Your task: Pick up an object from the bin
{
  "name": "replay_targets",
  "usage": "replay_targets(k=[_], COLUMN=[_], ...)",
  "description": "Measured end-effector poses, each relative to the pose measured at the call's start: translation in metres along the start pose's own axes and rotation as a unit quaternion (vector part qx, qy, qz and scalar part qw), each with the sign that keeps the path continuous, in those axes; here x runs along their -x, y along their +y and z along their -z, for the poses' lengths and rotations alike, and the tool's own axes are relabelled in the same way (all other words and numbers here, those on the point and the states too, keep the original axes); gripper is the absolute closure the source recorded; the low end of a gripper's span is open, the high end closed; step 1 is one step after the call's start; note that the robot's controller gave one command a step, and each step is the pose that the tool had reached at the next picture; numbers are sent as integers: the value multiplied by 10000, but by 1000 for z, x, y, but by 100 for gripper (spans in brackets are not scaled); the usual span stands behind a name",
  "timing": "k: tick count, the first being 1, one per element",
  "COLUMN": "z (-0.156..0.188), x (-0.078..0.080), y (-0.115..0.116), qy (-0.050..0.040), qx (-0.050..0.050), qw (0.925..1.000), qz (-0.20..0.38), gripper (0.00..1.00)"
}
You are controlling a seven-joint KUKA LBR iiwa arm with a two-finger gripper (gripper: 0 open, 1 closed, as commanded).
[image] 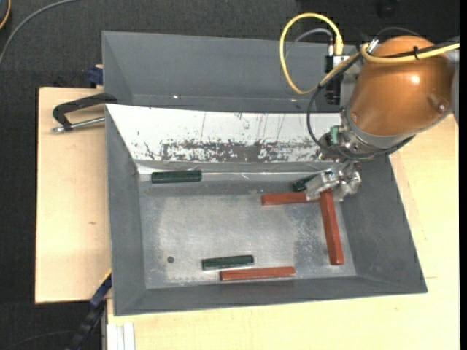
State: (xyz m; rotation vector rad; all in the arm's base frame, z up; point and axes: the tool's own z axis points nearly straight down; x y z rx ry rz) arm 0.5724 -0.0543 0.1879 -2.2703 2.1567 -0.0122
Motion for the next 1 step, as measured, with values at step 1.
replay_targets(k=[1], z=[139], x=[1], y=[2], qy=[6], qx=[-7], qw=[10000], qz=[23], gripper=[100])
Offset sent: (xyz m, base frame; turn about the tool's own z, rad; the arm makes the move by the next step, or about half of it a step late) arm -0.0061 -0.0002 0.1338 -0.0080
